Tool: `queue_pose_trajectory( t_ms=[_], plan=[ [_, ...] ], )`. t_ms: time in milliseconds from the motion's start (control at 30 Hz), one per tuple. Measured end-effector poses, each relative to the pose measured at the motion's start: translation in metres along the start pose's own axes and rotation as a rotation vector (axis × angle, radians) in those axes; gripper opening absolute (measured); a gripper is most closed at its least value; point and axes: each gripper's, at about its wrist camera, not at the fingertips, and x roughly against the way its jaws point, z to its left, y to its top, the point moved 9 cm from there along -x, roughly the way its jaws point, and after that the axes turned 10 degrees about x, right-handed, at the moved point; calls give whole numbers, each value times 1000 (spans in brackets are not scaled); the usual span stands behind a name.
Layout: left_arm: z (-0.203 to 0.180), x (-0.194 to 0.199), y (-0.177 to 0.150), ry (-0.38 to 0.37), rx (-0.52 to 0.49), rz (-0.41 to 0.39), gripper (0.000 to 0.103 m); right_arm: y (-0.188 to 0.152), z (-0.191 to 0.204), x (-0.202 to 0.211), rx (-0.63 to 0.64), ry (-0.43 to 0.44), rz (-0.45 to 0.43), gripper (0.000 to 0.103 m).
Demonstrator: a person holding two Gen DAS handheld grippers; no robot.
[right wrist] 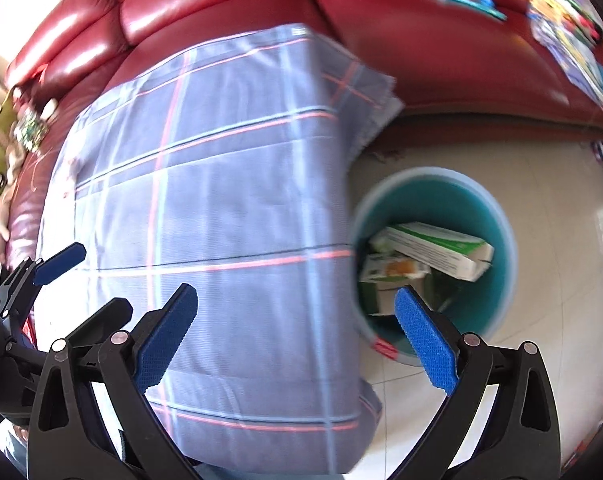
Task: Collect trash
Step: 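Move both open tools back over the table toward the paper towel, then grasp the clear plastic bag with red print with the right tool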
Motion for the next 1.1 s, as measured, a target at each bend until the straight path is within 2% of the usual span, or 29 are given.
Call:
queue_pose_trajectory(
  t_ms=[400,633,800,1100],
  plan=[
    [173,40,-11,154,226,-61,92,49,123,-46,141,73,57,99],
    [276,50,-18,239,374,-74,92,72,197,-80,242,78,103,99],
    [317,39,-20,278,418,-52,92,90,233,-94,276,94,108,99],
    [342,31,-15,258,439,-55,92,145,296,-120,311,152,121,99]
  ],
)
